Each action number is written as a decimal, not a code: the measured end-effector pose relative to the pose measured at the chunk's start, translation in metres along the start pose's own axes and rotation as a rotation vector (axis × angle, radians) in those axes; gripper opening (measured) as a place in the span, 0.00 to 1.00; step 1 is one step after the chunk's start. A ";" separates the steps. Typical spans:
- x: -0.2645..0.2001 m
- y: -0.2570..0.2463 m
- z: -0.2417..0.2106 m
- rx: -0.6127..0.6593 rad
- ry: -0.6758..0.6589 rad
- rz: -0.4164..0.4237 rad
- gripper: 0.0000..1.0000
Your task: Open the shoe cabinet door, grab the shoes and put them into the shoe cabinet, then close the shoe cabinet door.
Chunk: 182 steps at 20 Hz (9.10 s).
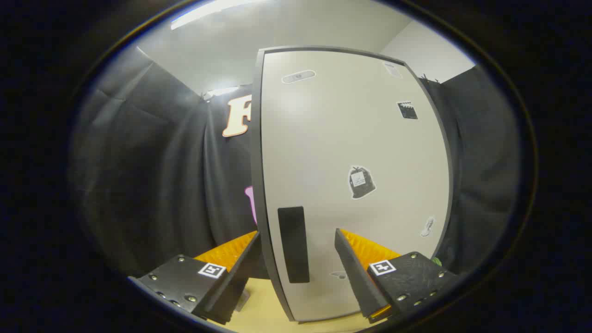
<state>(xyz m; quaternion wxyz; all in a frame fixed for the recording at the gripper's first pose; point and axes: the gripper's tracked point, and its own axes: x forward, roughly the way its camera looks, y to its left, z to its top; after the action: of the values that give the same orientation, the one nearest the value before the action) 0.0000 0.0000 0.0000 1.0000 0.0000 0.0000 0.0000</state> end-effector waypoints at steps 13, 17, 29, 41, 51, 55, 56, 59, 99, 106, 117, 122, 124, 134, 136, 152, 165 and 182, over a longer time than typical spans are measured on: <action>0.015 -0.001 -0.007 0.004 0.021 -0.004 0.97; 0.023 -0.001 -0.015 0.005 0.043 0.008 0.95; 0.030 0.004 -0.028 0.013 0.076 0.027 0.30; -0.029 -0.012 -0.016 0.027 0.075 0.095 0.30; -0.118 -0.063 -0.003 0.031 0.089 0.176 0.30; -0.154 -0.093 0.001 0.041 0.089 0.161 0.30; -0.163 -0.102 0.003 0.043 0.089 0.154 0.30; -0.186 -0.127 0.005 0.045 0.096 0.138 0.30; -0.307 -0.333 0.038 0.029 0.037 -0.200 0.05; -0.298 -0.257 -0.016 0.020 0.115 -0.038 0.05; -0.268 -0.185 -0.226 0.066 0.423 0.096 0.13; -0.270 -0.170 -0.314 0.022 0.563 0.107 0.13; -0.270 -0.168 -0.347 0.014 0.622 0.109 0.13; -0.255 -0.171 -0.459 -0.029 0.809 0.087 0.13; -0.249 -0.172 -0.469 -0.031 0.825 0.084 0.13; -0.214 -0.170 -0.496 -0.044 0.887 0.056 0.02; -0.167 -0.162 -0.380 -0.019 0.730 -0.011 0.01; 0.013 -0.139 -0.161 -0.060 0.364 -0.099 0.01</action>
<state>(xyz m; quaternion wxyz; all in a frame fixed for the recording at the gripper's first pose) 0.0131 -0.1391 -0.1611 0.9818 -0.0301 0.1808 -0.0493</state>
